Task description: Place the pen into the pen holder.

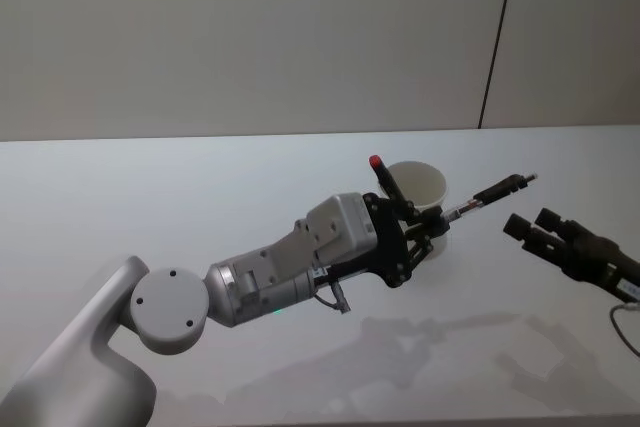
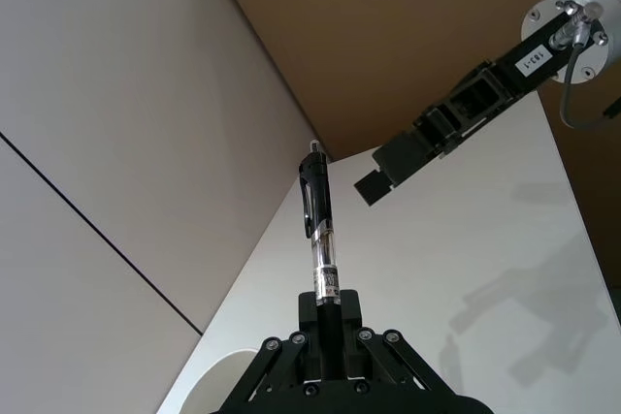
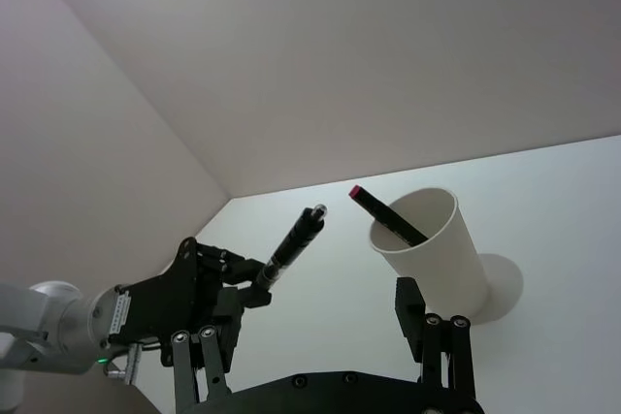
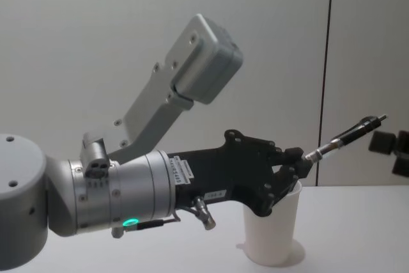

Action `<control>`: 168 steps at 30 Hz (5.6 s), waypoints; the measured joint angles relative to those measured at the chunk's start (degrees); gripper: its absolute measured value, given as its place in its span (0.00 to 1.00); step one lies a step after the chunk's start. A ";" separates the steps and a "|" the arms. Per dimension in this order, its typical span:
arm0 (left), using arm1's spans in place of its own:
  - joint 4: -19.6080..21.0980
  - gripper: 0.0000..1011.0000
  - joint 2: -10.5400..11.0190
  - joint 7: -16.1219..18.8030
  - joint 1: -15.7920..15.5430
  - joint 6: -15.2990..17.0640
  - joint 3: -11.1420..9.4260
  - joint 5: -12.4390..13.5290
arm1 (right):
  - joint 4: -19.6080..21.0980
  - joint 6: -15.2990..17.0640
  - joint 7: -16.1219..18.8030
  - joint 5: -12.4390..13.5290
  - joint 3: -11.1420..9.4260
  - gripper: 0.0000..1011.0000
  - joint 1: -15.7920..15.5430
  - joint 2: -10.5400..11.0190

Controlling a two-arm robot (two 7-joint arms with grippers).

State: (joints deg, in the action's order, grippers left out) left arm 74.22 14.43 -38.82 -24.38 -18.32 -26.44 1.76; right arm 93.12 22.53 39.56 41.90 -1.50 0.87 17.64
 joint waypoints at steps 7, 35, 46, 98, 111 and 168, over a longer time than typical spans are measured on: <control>0.00 0.14 0.00 0.00 0.00 0.00 0.00 0.00 | 2.15 0.97 -3.92 2.03 0.75 0.99 -0.40 -0.84; 0.00 0.14 0.00 0.00 0.00 0.00 0.00 0.00 | 6.41 6.17 -18.58 9.72 3.30 0.99 -1.14 -3.63; 0.00 0.14 0.00 0.00 0.00 0.00 0.00 0.00 | 7.25 6.33 -22.01 13.58 3.76 0.99 -1.55 -4.31; 0.01 0.14 0.00 0.01 0.00 -0.02 0.00 -0.04 | 10.26 0.04 -27.84 23.29 6.24 0.17 -3.02 -4.31; 0.01 0.31 0.00 0.00 0.00 0.02 -0.01 0.00 | 10.80 -2.18 -28.07 23.89 6.67 0.13 -3.10 -3.72; 0.00 0.99 0.00 0.00 0.00 0.00 0.00 0.00 | -20.85 -10.70 4.82 -9.20 11.01 0.13 26.12 -1.28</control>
State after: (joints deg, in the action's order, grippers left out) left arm 74.22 14.42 -38.82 -24.38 -18.32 -26.43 1.76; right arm 72.27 11.82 44.38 32.70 9.51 26.99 16.36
